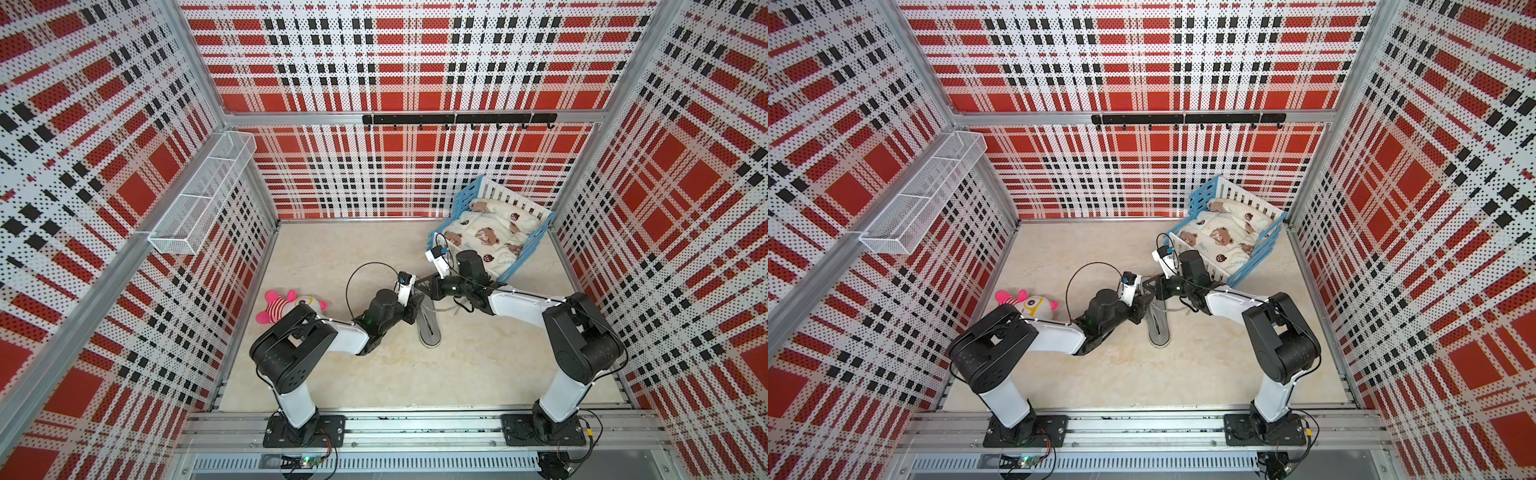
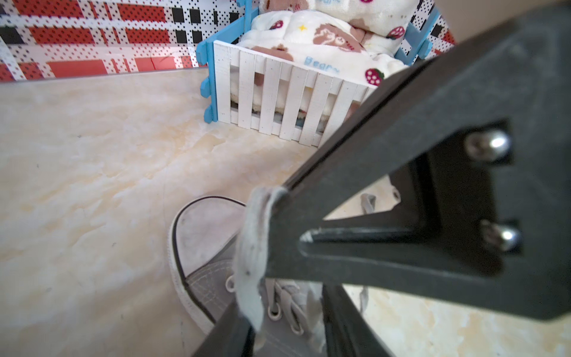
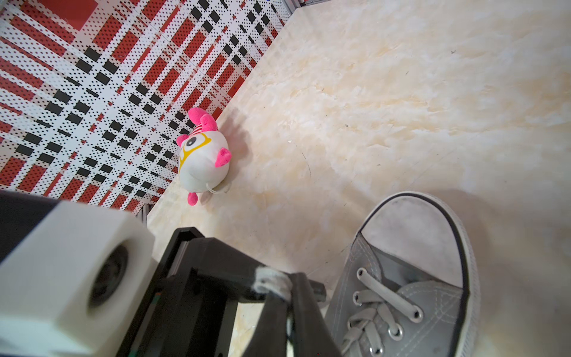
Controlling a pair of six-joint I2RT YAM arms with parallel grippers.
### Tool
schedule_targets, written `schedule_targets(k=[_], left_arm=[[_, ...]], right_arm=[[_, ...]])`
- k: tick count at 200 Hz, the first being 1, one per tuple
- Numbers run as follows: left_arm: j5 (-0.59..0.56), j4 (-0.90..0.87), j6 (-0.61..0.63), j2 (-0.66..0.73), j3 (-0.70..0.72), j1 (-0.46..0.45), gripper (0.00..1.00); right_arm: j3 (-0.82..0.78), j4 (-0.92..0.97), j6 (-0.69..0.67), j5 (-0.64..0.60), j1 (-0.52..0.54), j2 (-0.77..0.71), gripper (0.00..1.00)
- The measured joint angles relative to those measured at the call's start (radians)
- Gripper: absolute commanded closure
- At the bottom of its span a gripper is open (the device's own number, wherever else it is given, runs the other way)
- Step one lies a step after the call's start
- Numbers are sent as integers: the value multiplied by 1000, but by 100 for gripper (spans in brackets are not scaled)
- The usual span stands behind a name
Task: Tie the shoes
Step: Wrap the shoelace around the shoelace.
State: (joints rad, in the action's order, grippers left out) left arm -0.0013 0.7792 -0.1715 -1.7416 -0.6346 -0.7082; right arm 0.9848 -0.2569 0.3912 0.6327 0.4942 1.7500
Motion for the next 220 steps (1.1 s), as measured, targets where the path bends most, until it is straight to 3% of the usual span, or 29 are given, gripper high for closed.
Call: schedule_targets(k=[80,100,122,138,187,220], left_arm=[[39,33,-8,-13,10,9,100],[75,52,-13,-25,20,22,100],[114,67,-16,-26,31,37,100],[142,75,-16,-26,32,50,100],[196,89,-19,-26,42,80,100],[208,91,-19,-26,45,86,100]], right_arm=[[0,11,-7,-11,0,0,86],[0,27,-13,-15,0,0,82],[-3,42,-27,-22,0,-1,71],[-18,59,-30,-28,-2,-14,54],[-74,138,-58,-46,-8,-115,26],[-119,215,-70,-78,-32,-223,23]])
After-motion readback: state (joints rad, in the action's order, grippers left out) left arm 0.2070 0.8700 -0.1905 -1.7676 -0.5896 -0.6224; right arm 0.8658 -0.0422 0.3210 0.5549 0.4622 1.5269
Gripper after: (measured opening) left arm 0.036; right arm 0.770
